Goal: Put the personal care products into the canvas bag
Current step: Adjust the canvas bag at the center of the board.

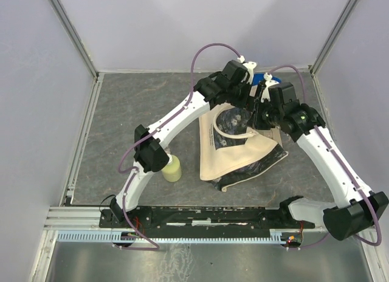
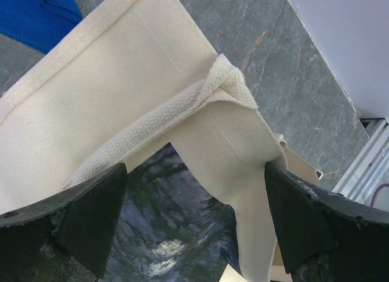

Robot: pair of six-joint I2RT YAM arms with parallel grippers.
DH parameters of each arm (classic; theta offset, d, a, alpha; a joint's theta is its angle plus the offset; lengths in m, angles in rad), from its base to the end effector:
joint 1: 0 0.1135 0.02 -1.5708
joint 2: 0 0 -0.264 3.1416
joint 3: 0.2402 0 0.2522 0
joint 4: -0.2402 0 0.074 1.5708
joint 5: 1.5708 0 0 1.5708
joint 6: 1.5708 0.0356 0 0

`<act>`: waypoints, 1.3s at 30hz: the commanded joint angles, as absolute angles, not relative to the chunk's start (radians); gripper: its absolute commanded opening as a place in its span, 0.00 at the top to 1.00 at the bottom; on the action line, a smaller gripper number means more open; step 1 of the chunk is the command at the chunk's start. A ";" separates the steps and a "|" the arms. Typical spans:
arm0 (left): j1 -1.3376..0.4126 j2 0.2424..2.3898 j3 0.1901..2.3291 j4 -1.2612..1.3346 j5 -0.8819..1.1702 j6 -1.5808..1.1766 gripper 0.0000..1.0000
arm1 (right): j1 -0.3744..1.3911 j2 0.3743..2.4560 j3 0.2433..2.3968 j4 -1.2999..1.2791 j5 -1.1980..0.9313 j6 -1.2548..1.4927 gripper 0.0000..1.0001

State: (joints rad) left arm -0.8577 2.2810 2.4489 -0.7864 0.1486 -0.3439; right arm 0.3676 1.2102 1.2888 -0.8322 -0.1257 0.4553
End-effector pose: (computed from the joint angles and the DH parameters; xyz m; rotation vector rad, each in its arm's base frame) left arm 0.3313 -0.3911 0.3504 0.6719 2.2090 -0.8143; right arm 0.2280 0.0926 0.3648 0.0396 2.3839 0.5502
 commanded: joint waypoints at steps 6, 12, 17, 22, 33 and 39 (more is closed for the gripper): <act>-0.871 2.261 2.495 -0.762 0.189 -0.353 0.00 | 0.475 1.273 1.392 -0.762 -0.130 0.460 0.99; -0.869 2.241 2.489 -0.746 0.289 -0.359 0.00 | 0.499 1.317 1.422 -0.767 -0.107 0.443 0.99; -0.857 2.206 2.475 -0.721 0.391 -0.371 0.01 | 0.505 1.342 1.442 -0.793 -0.078 0.420 0.99; -0.830 2.160 2.433 -0.706 0.450 -0.383 0.00 | 0.508 1.332 1.429 -0.807 -0.037 0.409 0.99; -0.749 2.049 2.335 -0.650 0.514 -0.428 0.00 | 0.509 1.298 1.376 -0.805 -0.016 0.409 0.99; -0.744 2.026 2.320 -0.599 0.583 -0.466 0.00 | 0.519 1.326 1.384 -0.793 -0.038 0.410 0.99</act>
